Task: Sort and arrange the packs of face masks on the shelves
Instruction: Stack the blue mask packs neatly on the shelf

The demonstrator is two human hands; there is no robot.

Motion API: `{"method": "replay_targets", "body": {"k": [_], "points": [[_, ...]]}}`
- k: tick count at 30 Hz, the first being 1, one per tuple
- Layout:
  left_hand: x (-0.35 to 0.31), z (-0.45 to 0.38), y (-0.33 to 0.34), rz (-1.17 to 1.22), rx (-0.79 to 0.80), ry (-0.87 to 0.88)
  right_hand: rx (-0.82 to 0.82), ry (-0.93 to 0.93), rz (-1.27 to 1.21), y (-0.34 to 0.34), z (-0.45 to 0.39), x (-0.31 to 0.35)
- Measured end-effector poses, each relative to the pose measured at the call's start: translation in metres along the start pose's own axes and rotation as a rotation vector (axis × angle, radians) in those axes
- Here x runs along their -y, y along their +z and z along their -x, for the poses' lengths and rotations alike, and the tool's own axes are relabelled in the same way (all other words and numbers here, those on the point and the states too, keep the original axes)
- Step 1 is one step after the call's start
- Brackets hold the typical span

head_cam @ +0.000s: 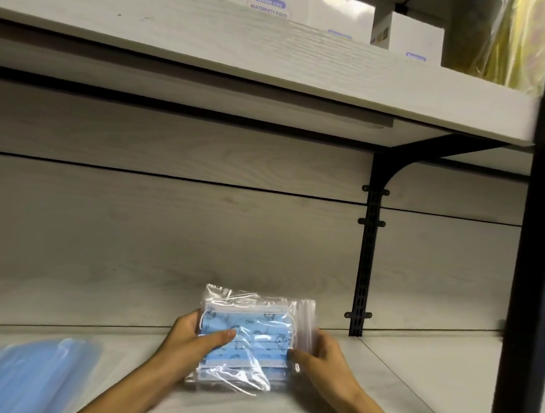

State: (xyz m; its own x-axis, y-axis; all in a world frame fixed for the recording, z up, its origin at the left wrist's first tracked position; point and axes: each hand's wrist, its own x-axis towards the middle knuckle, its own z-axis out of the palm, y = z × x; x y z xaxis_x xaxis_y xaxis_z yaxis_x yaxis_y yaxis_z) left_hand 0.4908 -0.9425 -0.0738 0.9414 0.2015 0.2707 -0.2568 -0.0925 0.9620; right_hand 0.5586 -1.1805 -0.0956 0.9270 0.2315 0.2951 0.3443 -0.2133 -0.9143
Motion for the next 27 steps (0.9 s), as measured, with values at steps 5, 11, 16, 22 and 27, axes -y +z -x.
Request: {"method": "replay_targets", "body": {"k": [5,11,16,22,27], "points": [[-0.007,0.000,-0.003,0.026,0.054,-0.046,-0.175,-0.101,0.120,-0.002,0.004,0.015],[-0.015,0.006,0.001,-0.009,0.246,-0.135,0.052,-0.394,0.725,-0.021,-0.004,0.082],[-0.020,0.012,0.002,-0.028,0.299,-0.161,0.537,-0.024,0.792,-0.017,-0.019,0.105],[-0.020,0.002,-0.001,0.127,0.236,-0.274,0.523,0.066,0.399,-0.029,-0.024,0.082],[-0.006,-0.020,-0.011,0.406,-0.024,-0.460,0.426,0.133,0.058,-0.024,-0.018,0.054]]}}
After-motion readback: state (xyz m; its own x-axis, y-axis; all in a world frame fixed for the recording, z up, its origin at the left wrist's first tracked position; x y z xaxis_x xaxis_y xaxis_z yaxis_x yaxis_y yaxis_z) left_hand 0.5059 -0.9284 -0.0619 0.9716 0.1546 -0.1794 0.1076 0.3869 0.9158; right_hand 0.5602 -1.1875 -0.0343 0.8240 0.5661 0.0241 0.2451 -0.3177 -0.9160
